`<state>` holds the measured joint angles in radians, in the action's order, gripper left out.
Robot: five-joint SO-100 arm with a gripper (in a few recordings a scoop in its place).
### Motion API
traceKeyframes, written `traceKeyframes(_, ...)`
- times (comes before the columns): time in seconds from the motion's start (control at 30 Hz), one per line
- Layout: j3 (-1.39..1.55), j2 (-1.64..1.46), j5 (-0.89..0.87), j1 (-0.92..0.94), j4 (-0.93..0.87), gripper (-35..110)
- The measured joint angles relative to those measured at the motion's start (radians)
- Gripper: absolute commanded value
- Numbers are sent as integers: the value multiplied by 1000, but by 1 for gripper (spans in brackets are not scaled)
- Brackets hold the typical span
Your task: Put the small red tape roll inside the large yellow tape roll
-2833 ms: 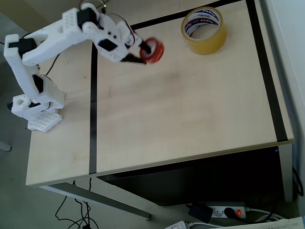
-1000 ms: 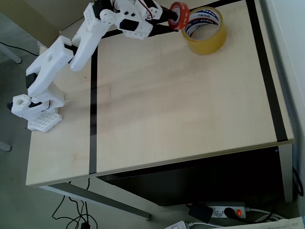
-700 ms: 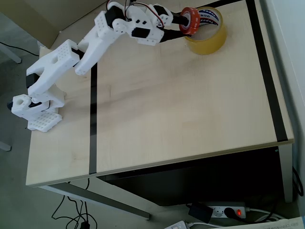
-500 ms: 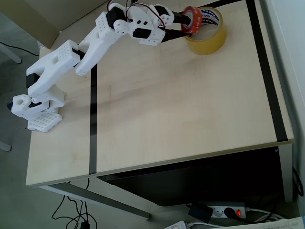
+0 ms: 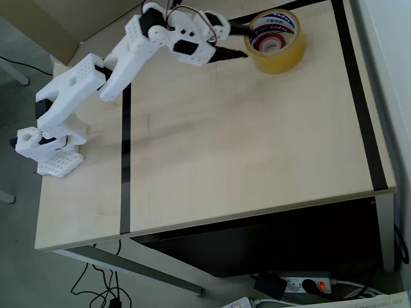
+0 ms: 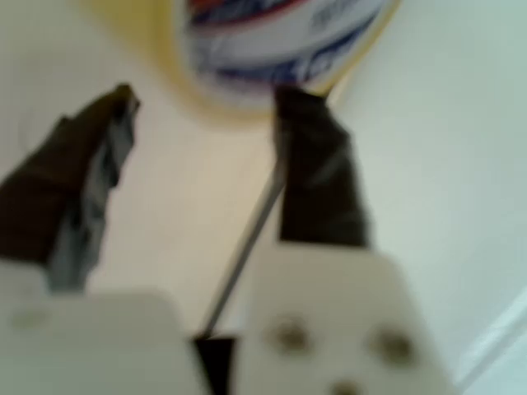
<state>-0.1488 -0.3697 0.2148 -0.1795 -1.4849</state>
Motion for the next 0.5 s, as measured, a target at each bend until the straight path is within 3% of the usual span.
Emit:
traceKeyframes(0.23,66,-261,0,86,-291,0)
traceKeyframes(0.5,721,-856,0,31,-308,0)
